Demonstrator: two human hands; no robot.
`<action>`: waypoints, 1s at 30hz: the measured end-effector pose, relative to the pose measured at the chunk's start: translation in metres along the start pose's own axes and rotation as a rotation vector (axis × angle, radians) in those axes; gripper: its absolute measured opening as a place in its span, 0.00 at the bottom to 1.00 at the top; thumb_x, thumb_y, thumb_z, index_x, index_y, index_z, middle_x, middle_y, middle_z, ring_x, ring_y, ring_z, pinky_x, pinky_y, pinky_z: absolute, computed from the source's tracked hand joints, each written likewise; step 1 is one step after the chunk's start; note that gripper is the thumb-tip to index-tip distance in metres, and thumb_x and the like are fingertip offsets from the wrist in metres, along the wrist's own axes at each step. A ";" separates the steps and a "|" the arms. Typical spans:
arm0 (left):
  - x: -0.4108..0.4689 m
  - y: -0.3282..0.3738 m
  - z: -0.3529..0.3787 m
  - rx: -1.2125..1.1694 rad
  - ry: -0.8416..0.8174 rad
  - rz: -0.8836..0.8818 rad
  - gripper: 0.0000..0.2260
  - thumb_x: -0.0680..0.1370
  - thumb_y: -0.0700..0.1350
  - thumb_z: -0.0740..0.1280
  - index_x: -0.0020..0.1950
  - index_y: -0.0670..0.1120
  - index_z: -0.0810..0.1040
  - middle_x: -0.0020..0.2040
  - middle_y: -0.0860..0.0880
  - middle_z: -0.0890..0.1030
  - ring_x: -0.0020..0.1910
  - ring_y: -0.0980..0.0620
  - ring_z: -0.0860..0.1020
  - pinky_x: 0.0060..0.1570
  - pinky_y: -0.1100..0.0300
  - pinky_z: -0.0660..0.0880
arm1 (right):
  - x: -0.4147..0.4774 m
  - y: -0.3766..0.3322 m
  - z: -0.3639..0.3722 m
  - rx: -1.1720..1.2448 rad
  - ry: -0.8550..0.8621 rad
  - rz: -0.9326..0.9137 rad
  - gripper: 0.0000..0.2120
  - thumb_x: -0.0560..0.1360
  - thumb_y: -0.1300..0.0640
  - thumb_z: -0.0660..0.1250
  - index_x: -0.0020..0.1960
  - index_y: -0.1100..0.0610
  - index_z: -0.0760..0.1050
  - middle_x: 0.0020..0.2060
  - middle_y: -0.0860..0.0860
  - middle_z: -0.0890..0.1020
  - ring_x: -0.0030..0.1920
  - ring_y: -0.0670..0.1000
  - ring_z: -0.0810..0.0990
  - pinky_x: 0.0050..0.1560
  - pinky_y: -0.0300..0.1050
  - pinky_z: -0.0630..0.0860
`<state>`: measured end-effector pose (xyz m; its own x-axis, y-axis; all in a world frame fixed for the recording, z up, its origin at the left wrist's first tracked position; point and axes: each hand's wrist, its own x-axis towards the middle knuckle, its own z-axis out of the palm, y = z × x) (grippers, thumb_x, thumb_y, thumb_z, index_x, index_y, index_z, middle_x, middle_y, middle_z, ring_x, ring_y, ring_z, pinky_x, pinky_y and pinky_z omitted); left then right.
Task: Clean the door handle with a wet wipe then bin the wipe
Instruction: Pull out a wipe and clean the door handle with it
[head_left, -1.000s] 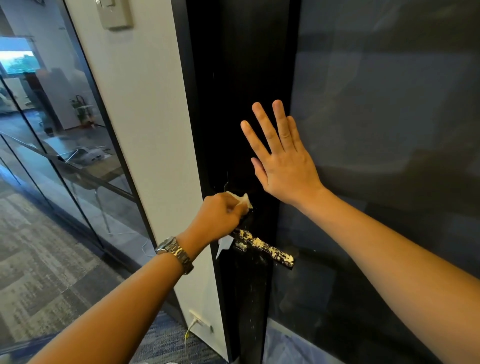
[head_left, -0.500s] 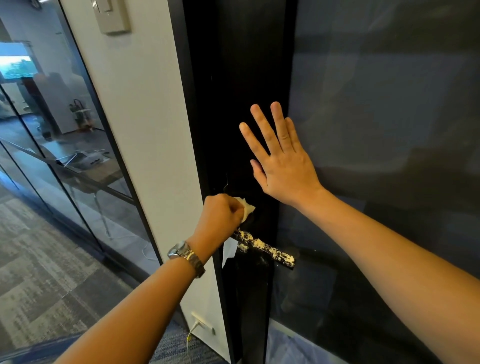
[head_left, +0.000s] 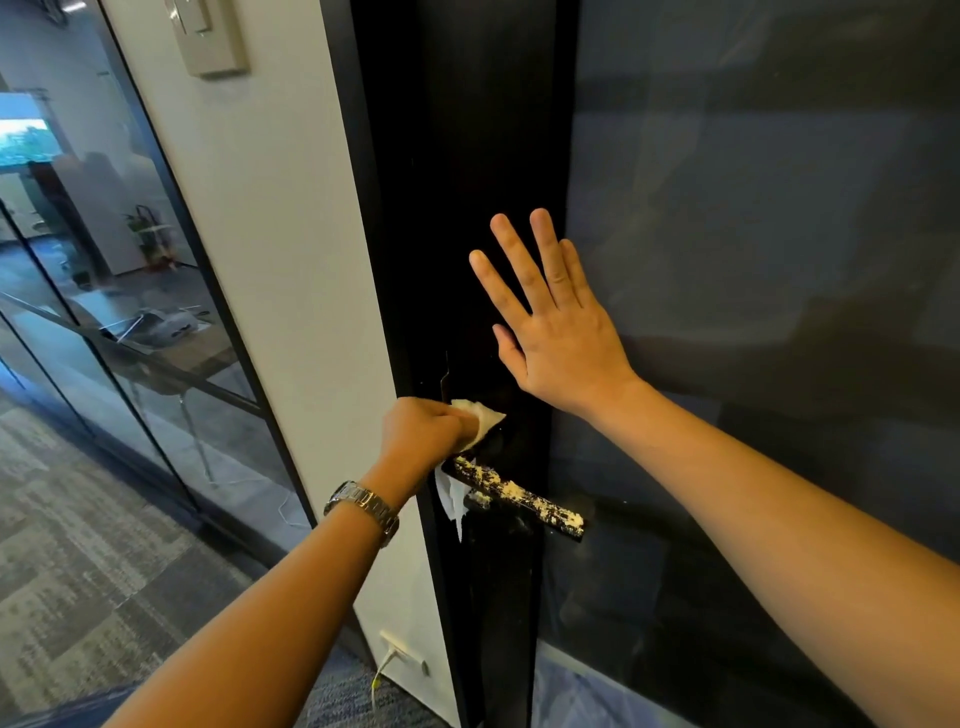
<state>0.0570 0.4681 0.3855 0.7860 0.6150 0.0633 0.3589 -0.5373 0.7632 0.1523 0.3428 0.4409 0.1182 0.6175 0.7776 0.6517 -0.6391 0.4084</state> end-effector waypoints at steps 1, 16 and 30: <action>-0.001 -0.001 0.001 0.015 0.004 0.007 0.07 0.72 0.38 0.66 0.44 0.36 0.81 0.42 0.39 0.79 0.38 0.48 0.75 0.40 0.59 0.77 | 0.000 0.000 0.000 -0.004 -0.001 0.000 0.29 0.77 0.50 0.57 0.76 0.57 0.58 0.74 0.60 0.60 0.74 0.65 0.56 0.73 0.57 0.55; 0.005 -0.001 -0.024 0.270 -0.166 0.412 0.07 0.74 0.41 0.67 0.49 0.42 0.83 0.48 0.51 0.80 0.45 0.57 0.74 0.38 0.75 0.67 | 0.001 0.000 0.000 -0.012 0.004 0.005 0.30 0.76 0.49 0.59 0.76 0.56 0.58 0.74 0.60 0.60 0.74 0.65 0.56 0.73 0.57 0.55; 0.011 -0.004 -0.043 0.436 -0.460 0.564 0.09 0.75 0.41 0.67 0.53 0.43 0.82 0.51 0.52 0.77 0.50 0.55 0.74 0.55 0.63 0.72 | 0.001 -0.001 0.001 -0.019 0.018 0.007 0.30 0.76 0.49 0.59 0.76 0.56 0.58 0.74 0.60 0.61 0.74 0.65 0.56 0.73 0.56 0.52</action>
<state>0.0424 0.5020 0.4107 0.9981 -0.0572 0.0206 -0.0608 -0.9255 0.3738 0.1525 0.3445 0.4410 0.1091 0.6045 0.7891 0.6367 -0.6521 0.4115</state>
